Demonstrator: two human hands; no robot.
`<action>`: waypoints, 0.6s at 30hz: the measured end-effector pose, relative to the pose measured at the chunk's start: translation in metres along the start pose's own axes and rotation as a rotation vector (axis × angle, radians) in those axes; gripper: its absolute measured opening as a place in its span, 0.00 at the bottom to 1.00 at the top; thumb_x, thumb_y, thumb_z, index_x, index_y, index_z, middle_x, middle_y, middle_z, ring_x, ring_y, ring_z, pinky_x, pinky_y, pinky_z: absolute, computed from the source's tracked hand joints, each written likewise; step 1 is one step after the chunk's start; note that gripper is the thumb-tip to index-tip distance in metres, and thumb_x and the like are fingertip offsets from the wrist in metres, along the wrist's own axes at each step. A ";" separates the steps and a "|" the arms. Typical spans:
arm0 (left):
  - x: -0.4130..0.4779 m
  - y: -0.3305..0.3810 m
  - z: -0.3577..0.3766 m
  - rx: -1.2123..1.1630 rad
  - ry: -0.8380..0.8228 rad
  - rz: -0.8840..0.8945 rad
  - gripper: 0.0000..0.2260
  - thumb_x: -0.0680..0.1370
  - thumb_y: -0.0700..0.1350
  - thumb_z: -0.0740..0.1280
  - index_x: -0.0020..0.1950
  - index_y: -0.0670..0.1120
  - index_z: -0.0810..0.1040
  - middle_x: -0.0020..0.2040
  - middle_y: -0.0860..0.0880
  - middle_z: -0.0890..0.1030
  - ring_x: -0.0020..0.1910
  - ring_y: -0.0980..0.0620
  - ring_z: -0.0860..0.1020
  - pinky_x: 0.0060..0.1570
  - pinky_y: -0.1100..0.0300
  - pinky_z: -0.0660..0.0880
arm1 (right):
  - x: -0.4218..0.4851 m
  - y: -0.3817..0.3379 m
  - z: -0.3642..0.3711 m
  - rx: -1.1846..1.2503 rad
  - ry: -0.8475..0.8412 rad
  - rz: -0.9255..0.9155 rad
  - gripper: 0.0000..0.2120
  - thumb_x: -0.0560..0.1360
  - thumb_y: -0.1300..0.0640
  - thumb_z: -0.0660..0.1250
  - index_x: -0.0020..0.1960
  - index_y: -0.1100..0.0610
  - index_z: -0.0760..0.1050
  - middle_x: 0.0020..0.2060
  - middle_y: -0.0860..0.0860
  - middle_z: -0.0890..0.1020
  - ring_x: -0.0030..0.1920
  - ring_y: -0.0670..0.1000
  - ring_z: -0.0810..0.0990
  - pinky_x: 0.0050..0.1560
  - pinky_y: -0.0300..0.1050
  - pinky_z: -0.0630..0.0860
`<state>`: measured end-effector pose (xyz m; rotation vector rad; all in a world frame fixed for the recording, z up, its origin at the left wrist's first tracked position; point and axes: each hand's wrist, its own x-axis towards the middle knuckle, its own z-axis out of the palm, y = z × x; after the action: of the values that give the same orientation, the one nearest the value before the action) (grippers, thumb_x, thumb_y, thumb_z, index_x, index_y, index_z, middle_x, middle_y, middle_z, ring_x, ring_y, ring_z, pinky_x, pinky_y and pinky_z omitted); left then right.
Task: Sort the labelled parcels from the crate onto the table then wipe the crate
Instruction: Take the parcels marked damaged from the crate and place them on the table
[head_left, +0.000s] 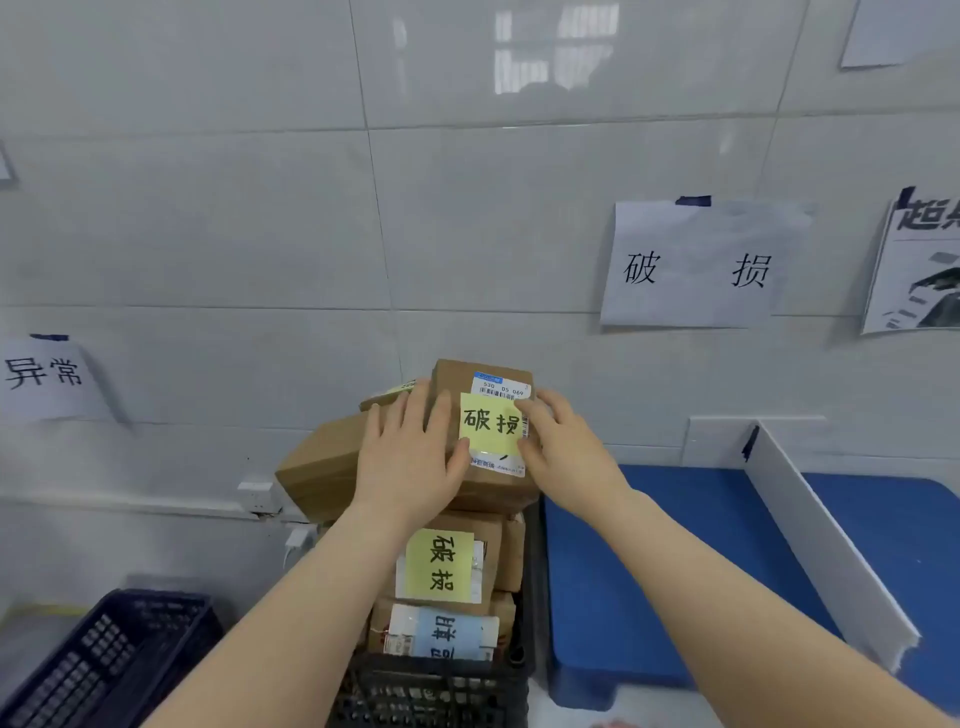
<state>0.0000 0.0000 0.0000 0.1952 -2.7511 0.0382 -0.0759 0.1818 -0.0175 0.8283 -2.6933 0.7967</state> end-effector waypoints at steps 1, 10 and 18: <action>0.003 0.000 0.002 -0.003 -0.009 0.010 0.28 0.80 0.60 0.45 0.78 0.50 0.55 0.79 0.46 0.55 0.76 0.46 0.59 0.74 0.44 0.54 | 0.004 -0.001 0.004 0.019 -0.005 -0.004 0.21 0.82 0.53 0.57 0.74 0.51 0.62 0.76 0.50 0.57 0.67 0.54 0.69 0.56 0.52 0.77; 0.019 0.002 0.023 -0.100 -0.040 0.054 0.27 0.81 0.60 0.49 0.78 0.53 0.51 0.80 0.47 0.46 0.67 0.47 0.72 0.72 0.45 0.58 | 0.014 0.003 0.023 0.235 -0.001 0.069 0.21 0.82 0.51 0.58 0.74 0.49 0.62 0.77 0.44 0.55 0.65 0.46 0.71 0.56 0.44 0.77; 0.017 0.007 0.030 -0.247 -0.028 0.058 0.26 0.81 0.57 0.52 0.78 0.53 0.52 0.80 0.53 0.43 0.72 0.47 0.61 0.51 0.59 0.75 | 0.005 0.000 0.033 0.318 0.063 0.060 0.20 0.82 0.51 0.57 0.74 0.47 0.63 0.77 0.41 0.55 0.72 0.43 0.62 0.64 0.44 0.71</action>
<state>-0.0273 0.0028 -0.0217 0.0495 -2.7568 -0.2894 -0.0811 0.1616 -0.0433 0.7725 -2.5834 1.2663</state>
